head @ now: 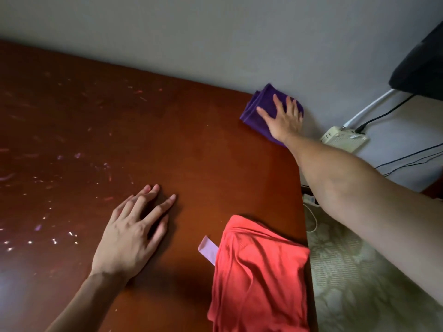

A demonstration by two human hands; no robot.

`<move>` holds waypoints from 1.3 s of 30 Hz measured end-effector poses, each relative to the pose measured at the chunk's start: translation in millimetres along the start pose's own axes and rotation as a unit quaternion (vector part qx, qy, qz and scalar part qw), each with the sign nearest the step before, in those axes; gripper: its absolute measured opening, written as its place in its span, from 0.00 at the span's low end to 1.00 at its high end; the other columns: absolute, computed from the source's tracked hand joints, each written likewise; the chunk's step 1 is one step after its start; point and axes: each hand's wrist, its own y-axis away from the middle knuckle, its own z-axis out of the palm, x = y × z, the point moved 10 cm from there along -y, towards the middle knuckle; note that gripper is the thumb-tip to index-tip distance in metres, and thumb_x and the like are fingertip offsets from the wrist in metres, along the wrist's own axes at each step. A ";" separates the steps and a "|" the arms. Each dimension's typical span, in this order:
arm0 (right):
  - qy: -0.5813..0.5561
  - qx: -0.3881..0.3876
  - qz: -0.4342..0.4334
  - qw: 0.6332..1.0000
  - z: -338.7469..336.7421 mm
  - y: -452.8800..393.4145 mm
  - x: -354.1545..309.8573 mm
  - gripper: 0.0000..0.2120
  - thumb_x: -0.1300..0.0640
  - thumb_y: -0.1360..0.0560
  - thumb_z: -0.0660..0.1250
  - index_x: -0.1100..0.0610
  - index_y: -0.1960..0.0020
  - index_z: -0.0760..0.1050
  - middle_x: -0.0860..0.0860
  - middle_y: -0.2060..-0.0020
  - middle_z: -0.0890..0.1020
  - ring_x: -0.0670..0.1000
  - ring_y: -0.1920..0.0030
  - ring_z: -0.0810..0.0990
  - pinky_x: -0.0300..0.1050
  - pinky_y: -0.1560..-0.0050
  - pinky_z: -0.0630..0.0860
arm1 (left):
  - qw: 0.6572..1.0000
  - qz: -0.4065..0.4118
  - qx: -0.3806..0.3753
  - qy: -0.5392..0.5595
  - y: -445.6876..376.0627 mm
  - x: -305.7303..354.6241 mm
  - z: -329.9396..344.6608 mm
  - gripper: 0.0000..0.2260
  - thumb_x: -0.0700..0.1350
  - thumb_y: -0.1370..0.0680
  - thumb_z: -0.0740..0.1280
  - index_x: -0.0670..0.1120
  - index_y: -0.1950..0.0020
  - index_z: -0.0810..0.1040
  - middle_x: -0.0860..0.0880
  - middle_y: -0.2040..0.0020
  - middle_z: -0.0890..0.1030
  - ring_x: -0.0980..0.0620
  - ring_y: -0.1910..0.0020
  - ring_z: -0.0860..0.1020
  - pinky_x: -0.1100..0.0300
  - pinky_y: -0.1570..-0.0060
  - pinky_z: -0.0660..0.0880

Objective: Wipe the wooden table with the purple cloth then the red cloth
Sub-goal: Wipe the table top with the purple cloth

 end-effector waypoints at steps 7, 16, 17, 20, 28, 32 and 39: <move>0.032 -0.019 -0.056 0.998 6.8 60.5 -23.6 0.44 0.22 0.23 0.47 0.43 0.14 0.46 0.55 0.14 0.47 0.56 0.15 0.43 0.62 0.17 0.42 | 1.000 -0.001 0.005 -0.003 0.3 4.4 -4.9 0.22 0.56 0.18 0.53 0.58 0.24 0.66 0.48 0.24 0.66 0.50 0.22 0.60 0.53 0.26 0.56; 0.048 0.030 -0.321 0.945 51.1 269.0 -111.0 0.47 0.20 0.28 0.52 0.43 0.16 0.57 0.57 0.16 0.57 0.59 0.16 0.54 0.67 0.19 0.54 | 0.999 -0.026 0.018 0.008 4.0 1.7 -4.8 0.21 0.53 0.18 0.53 0.49 0.28 0.71 0.45 0.27 0.70 0.46 0.25 0.66 0.50 0.29 0.64; 0.052 0.033 -0.331 0.942 52.1 272.6 -113.2 0.46 0.20 0.28 0.52 0.42 0.16 0.57 0.56 0.16 0.56 0.59 0.16 0.54 0.66 0.19 0.54 | 0.999 -0.028 0.018 0.012 4.5 0.9 -4.5 0.21 0.53 0.18 0.53 0.48 0.28 0.71 0.45 0.27 0.70 0.46 0.26 0.66 0.49 0.29 0.64; 0.043 0.019 -0.348 0.936 49.0 253.1 -122.8 0.45 0.20 0.28 0.52 0.39 0.16 0.56 0.53 0.15 0.55 0.55 0.15 0.52 0.62 0.18 0.51 | 0.999 -0.025 0.028 0.019 2.5 -0.7 -6.3 0.20 0.52 0.19 0.56 0.48 0.29 0.72 0.45 0.28 0.70 0.47 0.26 0.66 0.51 0.29 0.64; 0.023 -0.012 -0.185 0.982 36.9 91.7 -175.4 0.43 0.20 0.26 0.52 0.37 0.16 0.52 0.52 0.14 0.51 0.53 0.15 0.47 0.59 0.17 0.45 | 1.000 -0.017 0.024 0.009 0.5 -1.1 -0.4 0.20 0.51 0.18 0.56 0.49 0.27 0.71 0.44 0.26 0.69 0.47 0.24 0.63 0.54 0.25 0.57; 0.038 -0.019 -0.124 0.991 37.5 53.5 -192.8 0.43 0.21 0.24 0.49 0.38 0.15 0.48 0.52 0.14 0.49 0.54 0.15 0.46 0.60 0.17 0.43 | 1.000 -0.013 0.020 0.020 0.3 -2.0 -0.6 0.20 0.51 0.18 0.55 0.49 0.26 0.70 0.44 0.25 0.68 0.48 0.23 0.61 0.53 0.24 0.56; 0.049 -0.020 -0.189 0.981 33.8 141.0 -155.8 0.47 0.17 0.28 0.40 0.39 0.15 0.49 0.52 0.14 0.50 0.54 0.15 0.47 0.62 0.17 0.47 | 0.999 0.020 -0.011 0.031 2.1 0.3 1.1 0.21 0.48 0.19 0.55 0.45 0.27 0.71 0.42 0.26 0.69 0.46 0.23 0.61 0.50 0.25 0.59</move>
